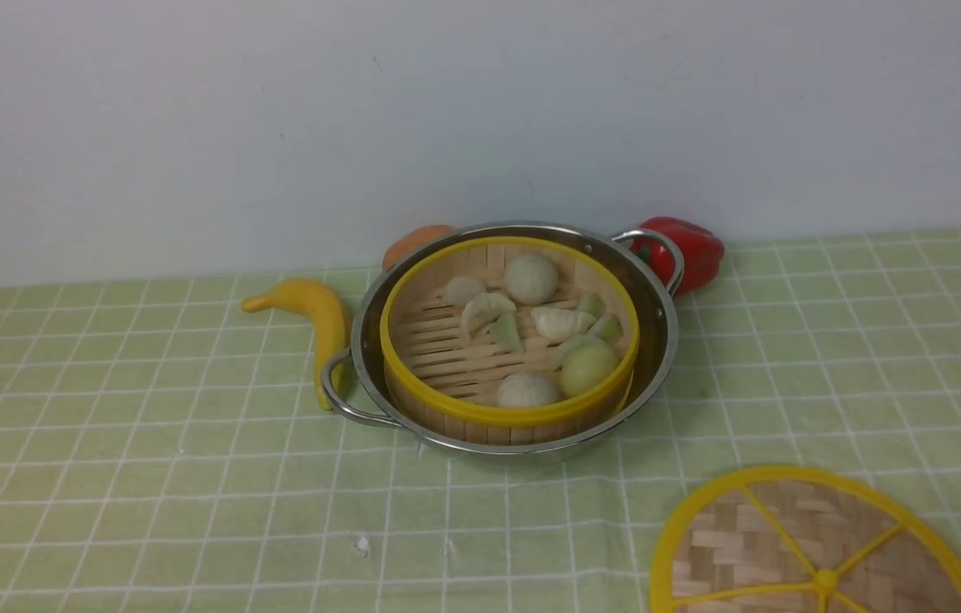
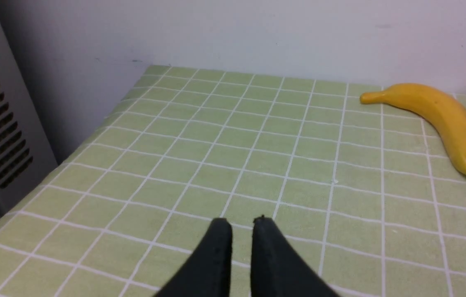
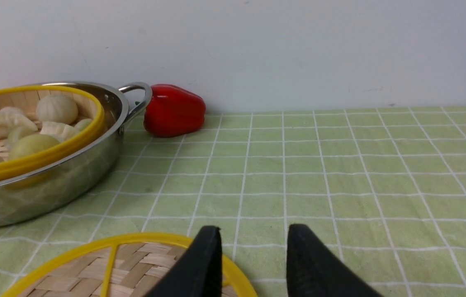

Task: Place the steamer in the pot on the green tablecloth, and put the lid on the steamer.
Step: 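Move the gripper down to the bamboo steamer lid and grasp its center knob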

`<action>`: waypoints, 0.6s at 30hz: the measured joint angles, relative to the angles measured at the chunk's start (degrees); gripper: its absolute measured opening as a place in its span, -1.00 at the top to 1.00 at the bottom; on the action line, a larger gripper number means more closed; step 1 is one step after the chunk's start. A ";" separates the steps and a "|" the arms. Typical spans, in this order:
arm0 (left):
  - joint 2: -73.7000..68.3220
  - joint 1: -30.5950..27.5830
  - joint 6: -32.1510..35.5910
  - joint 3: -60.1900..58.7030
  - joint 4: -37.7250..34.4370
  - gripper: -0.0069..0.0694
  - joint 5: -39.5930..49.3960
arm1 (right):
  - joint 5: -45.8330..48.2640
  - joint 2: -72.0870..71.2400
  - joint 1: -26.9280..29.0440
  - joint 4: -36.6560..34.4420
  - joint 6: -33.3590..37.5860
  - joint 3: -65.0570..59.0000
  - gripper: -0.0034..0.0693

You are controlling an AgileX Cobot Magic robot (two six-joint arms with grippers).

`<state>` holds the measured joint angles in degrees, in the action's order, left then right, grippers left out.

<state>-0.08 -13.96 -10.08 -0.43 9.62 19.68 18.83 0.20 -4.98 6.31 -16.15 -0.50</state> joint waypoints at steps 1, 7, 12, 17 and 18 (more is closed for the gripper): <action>0.00 0.00 0.00 0.00 0.00 0.60 0.00 | 0.00 0.00 0.00 0.00 0.00 0.00 0.24; 0.00 0.00 0.00 0.00 0.00 0.59 0.00 | 0.00 0.00 0.00 0.00 0.00 0.00 0.24; 0.00 0.00 0.05 0.00 0.00 0.57 0.00 | 0.00 0.00 0.00 0.00 0.00 0.00 0.24; 0.00 0.00 0.05 0.00 0.00 0.57 0.00 | -6.73 0.00 0.00 -1.56 -2.44 0.00 0.24; 0.00 0.00 0.05 0.00 0.00 0.56 0.00 | -12.85 0.00 0.00 -2.93 -4.18 0.00 0.24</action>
<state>-0.08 -13.96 -10.03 -0.43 9.62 19.68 5.98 0.20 -4.98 3.38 -20.32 -0.50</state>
